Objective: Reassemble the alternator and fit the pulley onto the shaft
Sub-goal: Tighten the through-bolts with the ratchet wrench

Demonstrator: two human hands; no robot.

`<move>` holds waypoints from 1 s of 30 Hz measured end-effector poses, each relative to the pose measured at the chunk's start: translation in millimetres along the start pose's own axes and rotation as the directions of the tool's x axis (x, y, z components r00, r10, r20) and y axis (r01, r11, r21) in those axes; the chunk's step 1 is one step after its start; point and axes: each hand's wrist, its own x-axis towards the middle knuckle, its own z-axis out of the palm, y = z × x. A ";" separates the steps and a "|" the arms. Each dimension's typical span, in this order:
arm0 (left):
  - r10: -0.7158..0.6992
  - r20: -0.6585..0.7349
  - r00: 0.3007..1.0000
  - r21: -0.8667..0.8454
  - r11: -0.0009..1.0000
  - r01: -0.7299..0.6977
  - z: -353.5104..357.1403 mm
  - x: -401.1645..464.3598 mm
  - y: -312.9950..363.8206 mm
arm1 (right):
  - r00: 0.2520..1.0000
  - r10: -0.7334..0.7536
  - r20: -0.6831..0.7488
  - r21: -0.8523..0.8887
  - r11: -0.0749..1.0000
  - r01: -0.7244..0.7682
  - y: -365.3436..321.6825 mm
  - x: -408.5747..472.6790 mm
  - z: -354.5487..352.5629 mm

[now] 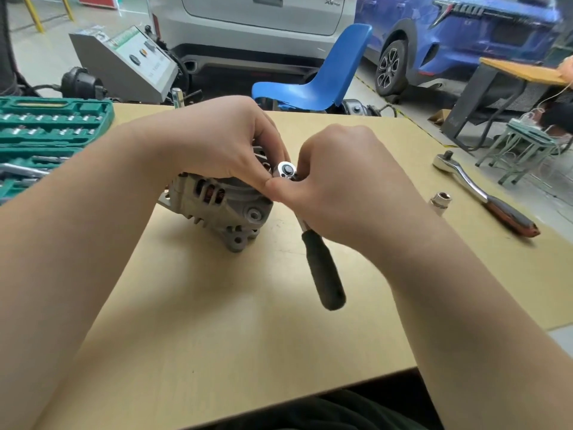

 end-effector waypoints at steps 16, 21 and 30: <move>-0.001 0.014 1.000 0.007 1.000 0.000 0.7 -0.8 3.7 | 0.999 0.012 0.039 0.026 1.000 -0.013 -0.8 2.3 -5.3; 0.025 0.019 1.000 0.002 1.000 -0.025 0.2 -0.2 0.8 | 0.987 -0.088 0.136 -0.027 0.995 0.092 8.0 7.6 -18.4; 0.040 0.033 0.999 0.018 0.999 -0.041 -0.6 -1.1 2.8 | 0.998 -0.030 0.049 -0.051 0.998 0.033 1.5 2.3 -8.7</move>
